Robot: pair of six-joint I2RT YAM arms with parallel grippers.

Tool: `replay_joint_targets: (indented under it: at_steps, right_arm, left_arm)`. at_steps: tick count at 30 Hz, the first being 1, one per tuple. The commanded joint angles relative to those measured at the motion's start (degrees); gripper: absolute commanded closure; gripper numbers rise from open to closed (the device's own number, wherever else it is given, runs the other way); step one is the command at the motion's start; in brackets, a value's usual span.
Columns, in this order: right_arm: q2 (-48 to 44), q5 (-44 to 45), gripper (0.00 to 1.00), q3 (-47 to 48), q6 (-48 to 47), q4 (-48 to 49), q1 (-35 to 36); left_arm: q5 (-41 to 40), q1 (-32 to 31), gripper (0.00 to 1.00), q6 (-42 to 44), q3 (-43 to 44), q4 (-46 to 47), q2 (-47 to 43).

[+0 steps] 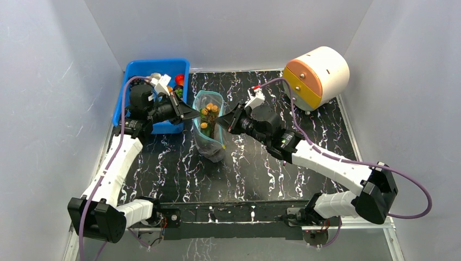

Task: Place the food in the zip-top bag and seal the zipper
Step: Adjust the zipper food storage bag at the center of the board.

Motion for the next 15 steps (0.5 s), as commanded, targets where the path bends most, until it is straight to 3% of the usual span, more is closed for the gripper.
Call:
replay_joint_targets:
  at_steps: [1,4,6,9,10,11,15]
  right_arm:
    - [-0.14,0.53,1.0,1.89,-0.22,2.02,0.17]
    - [-0.39,0.43,1.0,-0.06,1.33,3.32,0.15]
    - [0.15,0.36,1.0,0.55,1.35,2.54,0.15]
    - [1.29,0.05,1.0,2.46,1.41,0.49,0.12]
    - [1.69,0.02,1.0,3.12,1.38,-0.02,0.17]
    - [2.13,0.08,1.0,4.0,1.39,-1.1,0.13]
    - [4.48,2.63,1.0,8.94,-1.24,-8.35,0.14]
  left_arm:
    - [0.12,-0.49,1.0,2.49,3.94,-1.34,-0.91]
    - [-7.6,-0.56,1.0,10.45,8.27,-11.27,0.3]
    - [-7.41,-0.57,1.0,11.98,9.77,-12.4,1.08]
    - [4.59,-0.62,1.0,2.04,7.51,0.39,1.04]
    - [7.11,-1.0,1.0,-6.19,4.93,7.32,0.68]
    - [6.9,-1.87,1.0,-8.22,3.07,10.91,0.47]
    - [-9.83,-5.75,1.0,7.25,9.56,-8.1,2.66]
